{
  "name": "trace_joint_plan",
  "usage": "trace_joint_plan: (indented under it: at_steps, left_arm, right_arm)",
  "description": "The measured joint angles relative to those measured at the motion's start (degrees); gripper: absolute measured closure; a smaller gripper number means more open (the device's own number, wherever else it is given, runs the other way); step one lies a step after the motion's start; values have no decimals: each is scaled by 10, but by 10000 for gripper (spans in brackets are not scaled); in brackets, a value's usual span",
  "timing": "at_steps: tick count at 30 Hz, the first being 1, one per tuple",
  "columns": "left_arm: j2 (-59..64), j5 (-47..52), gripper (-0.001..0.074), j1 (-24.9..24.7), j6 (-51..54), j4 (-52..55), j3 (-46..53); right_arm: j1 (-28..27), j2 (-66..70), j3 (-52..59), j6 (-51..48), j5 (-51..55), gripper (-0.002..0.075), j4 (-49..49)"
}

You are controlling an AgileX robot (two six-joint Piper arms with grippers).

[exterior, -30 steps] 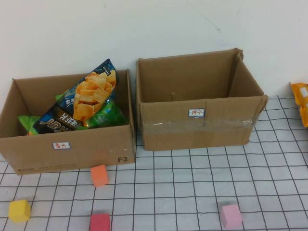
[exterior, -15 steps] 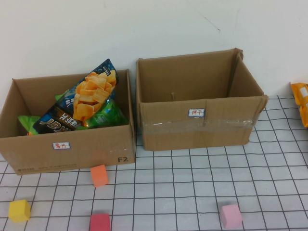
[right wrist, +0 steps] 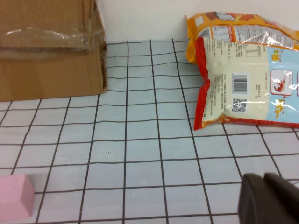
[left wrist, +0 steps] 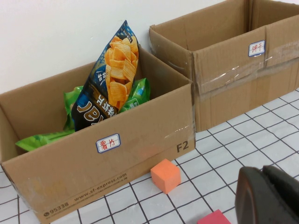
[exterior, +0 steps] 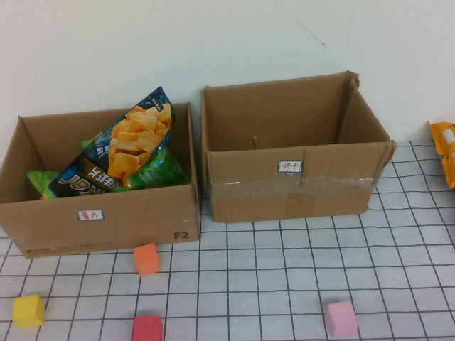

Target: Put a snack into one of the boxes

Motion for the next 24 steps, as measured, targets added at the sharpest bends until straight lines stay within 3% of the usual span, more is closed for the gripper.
trace_joint_plan:
  at_steps: [7,11,17,24]
  left_arm:
    - [0,0,738,0,0,5,0]
    - [0,-48,737,6,-30,65,20]
    - [-1,-213,737,66,-171,168,108]
    - [-11,-260,737,112,-237,189,183]
  right_arm:
    - [0,0,0,0,1,727,0]
    - [0,0,0,0,1,727,0]
    - [0,0,0,0,1,727,0]
    - [0,-1,0,0,2,727,0]
